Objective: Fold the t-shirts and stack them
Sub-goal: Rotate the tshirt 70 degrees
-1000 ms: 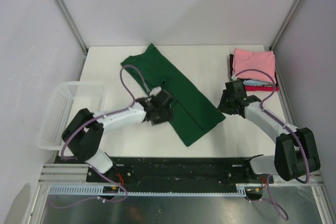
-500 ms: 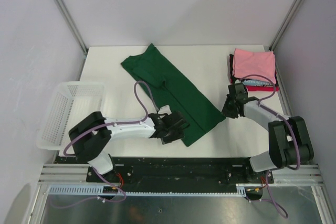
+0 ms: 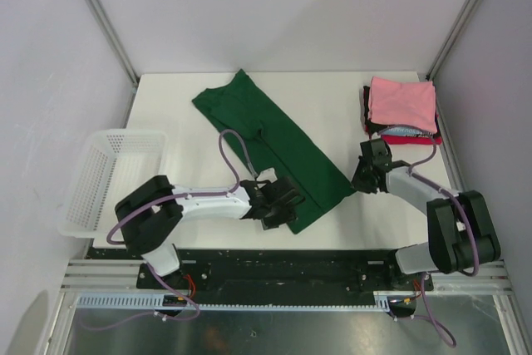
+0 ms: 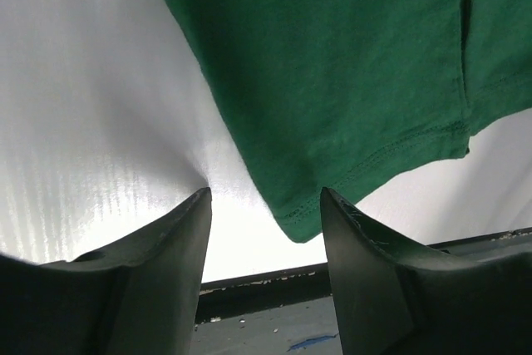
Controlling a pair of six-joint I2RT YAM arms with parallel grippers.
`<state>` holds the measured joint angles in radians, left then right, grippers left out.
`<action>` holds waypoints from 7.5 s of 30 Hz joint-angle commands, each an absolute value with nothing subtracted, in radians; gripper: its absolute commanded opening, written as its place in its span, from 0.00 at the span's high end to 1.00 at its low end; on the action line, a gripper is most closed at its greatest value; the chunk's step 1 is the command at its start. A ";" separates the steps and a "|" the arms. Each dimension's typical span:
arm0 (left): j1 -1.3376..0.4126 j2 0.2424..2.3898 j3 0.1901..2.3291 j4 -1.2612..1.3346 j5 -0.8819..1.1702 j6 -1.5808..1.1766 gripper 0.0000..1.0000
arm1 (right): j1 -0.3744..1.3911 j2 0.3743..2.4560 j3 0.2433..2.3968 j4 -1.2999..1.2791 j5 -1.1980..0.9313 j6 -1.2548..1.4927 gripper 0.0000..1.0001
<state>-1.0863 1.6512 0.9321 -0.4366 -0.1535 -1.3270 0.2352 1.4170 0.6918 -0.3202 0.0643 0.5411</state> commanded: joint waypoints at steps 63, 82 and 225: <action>-1.026 1.141 0.514 -0.545 -0.071 -1.367 1.00 | 0.724 0.965 0.694 -0.658 0.160 0.805 0.83; -0.949 0.951 0.434 -0.756 -0.063 -1.244 0.96 | 0.955 1.088 0.536 -0.407 0.090 0.912 0.61; -0.936 0.811 0.293 -0.536 -0.008 -1.334 0.81 | 1.235 1.692 1.053 -0.473 0.113 0.862 0.84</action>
